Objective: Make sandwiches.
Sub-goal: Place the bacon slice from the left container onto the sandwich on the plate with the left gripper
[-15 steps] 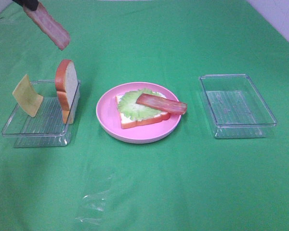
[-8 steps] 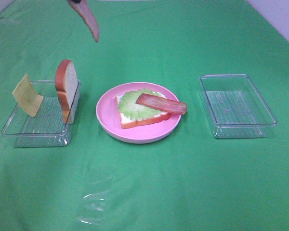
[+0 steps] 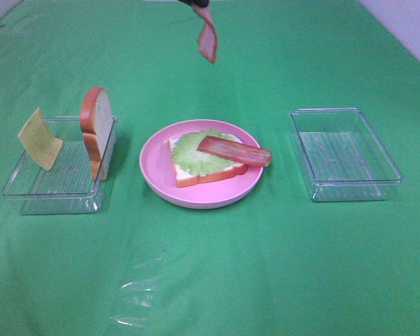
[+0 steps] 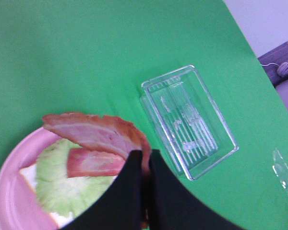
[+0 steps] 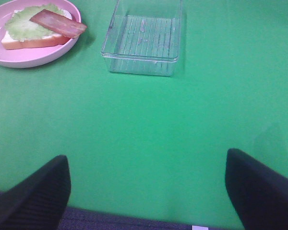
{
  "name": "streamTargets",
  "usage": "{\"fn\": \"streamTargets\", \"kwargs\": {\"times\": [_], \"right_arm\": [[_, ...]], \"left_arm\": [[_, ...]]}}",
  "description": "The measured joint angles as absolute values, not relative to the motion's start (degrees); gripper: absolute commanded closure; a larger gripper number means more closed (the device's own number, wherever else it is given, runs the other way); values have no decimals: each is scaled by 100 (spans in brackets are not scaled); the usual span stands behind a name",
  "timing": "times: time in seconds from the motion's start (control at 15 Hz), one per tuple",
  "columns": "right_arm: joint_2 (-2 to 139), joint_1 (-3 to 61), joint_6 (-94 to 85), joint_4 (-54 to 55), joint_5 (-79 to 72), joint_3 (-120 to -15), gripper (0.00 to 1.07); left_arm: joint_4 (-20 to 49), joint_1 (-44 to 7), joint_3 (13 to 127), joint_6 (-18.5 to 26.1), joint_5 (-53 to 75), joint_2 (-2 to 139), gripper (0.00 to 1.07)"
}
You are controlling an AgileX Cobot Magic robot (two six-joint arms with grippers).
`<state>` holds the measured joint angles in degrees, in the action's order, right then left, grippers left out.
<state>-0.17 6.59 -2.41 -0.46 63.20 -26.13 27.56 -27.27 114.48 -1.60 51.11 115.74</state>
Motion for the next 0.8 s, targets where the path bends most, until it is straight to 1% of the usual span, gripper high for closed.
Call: {"fn": "streamTargets", "kwargs": {"times": [0.07,0.2,0.33,0.47,0.67,0.8], "right_arm": [[-17,659,-241,-46,6320,-2613,23],[-17,659,-241,-46,6320,-2613,23],[-17,659,-241,-46,6320,-2613,23],[-17,659,-241,-46,6320,-2613,23],[-17,659,-241,-46,6320,-2613,23],[-17,659,-241,-46,6320,-2613,23]], "left_arm": [[2951,-2813,11448,-160,5002,11751,107],[3558,-2922,11448,-103,4870,12101,107],[4217,-2934,11448,115,4876,12490,107],[4658,-2934,11448,384,5002,13012,107],[4652,-2922,11448,418,5145,13350,107],[4349,-2876,11448,338,5237,13470,107]]}}
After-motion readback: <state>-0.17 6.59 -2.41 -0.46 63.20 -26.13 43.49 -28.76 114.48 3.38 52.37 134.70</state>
